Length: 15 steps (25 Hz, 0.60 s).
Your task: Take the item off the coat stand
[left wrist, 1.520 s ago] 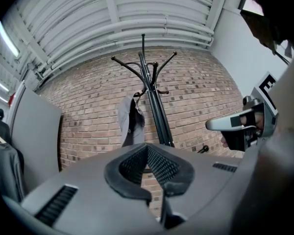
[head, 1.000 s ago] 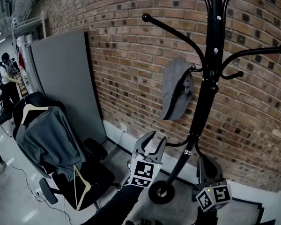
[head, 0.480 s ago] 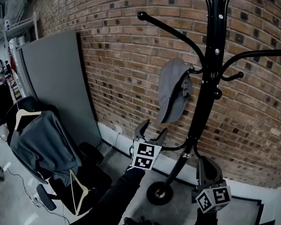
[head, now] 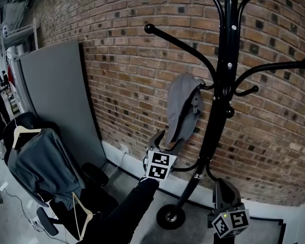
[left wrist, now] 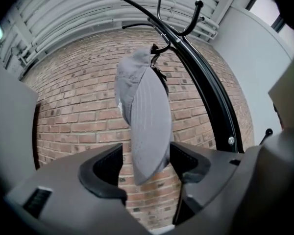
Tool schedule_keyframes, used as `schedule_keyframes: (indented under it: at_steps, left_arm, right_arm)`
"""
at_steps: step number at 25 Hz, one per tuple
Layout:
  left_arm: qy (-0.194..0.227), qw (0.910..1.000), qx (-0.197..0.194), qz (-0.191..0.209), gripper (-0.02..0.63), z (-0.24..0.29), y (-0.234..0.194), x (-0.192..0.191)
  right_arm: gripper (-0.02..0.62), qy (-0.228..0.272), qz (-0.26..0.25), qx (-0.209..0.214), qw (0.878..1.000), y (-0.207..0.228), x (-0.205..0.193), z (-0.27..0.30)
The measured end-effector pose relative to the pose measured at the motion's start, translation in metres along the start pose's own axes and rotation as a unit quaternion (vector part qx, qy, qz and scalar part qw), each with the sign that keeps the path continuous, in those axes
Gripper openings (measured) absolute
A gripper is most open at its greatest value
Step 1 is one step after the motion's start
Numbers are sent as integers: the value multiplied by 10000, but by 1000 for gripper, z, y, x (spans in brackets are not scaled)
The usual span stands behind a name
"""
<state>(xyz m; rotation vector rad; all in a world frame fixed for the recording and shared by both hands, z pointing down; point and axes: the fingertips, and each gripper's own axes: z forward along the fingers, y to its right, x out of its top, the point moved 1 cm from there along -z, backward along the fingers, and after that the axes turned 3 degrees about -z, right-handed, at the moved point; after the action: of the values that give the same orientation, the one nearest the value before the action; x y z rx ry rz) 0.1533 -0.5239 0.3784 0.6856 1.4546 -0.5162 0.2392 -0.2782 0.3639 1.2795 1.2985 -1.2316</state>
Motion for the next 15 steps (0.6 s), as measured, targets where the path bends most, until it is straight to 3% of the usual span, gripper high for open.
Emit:
schedule_keyframes:
  at_steps: [2,4,5,15]
  left_arm:
    - [44,9999,12,127,255,1,0,5]
    - [68,9997,43,251,104,2,-4,7]
    - [58,9996,45,257,71,2,-6,7]
    - [123,9988,463,-53,41,-7,-27,15]
  right_arm:
    - [9,-46,22,-12,10000,3,-4,-2]
    - [9,-69,-10,-31,10000,4,-4,-3]
    - [9,-63,-29,-43,10000,4,-3,-4]
    - [9,-8,-28,25,10000,4,3,-8]
